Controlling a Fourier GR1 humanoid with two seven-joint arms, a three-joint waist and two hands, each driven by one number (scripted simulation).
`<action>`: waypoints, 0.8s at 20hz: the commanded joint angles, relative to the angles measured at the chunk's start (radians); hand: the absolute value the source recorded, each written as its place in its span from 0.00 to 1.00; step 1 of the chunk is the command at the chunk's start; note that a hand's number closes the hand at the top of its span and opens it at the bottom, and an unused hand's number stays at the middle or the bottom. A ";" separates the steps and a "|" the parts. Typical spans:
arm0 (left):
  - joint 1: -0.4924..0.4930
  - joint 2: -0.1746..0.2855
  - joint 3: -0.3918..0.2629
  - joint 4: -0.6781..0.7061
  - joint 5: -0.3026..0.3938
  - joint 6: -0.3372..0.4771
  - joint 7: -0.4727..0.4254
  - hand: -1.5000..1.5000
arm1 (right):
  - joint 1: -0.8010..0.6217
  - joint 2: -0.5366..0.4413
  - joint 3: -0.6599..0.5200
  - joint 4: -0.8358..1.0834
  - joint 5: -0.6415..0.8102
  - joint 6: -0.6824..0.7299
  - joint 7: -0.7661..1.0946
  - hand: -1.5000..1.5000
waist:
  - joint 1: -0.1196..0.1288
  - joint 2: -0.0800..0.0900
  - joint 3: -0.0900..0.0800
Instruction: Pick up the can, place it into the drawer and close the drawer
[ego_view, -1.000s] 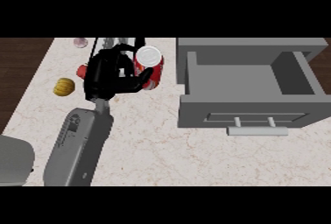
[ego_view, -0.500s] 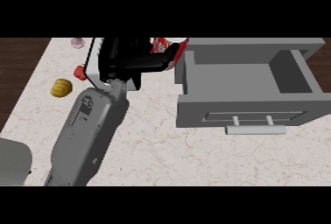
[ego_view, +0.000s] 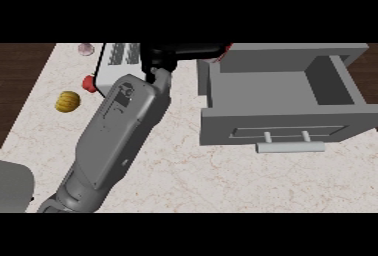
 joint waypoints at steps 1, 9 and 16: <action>-0.125 0.000 -0.028 0.119 0.042 0.054 -0.020 1.00 | -0.076 -0.028 0.022 0.018 0.028 -0.038 0.040 0.00 | 0.000 0.002 0.000; -0.272 0.000 -0.070 0.324 0.186 0.077 -0.119 1.00 | -0.013 0.012 0.007 0.001 0.024 0.020 -0.020 0.00 | -0.029 0.005 0.001; -0.327 0.000 -0.201 0.410 0.328 0.140 -0.169 1.00 | -0.062 -0.002 0.056 -0.052 0.038 -0.053 0.060 0.00 | -0.036 0.007 0.000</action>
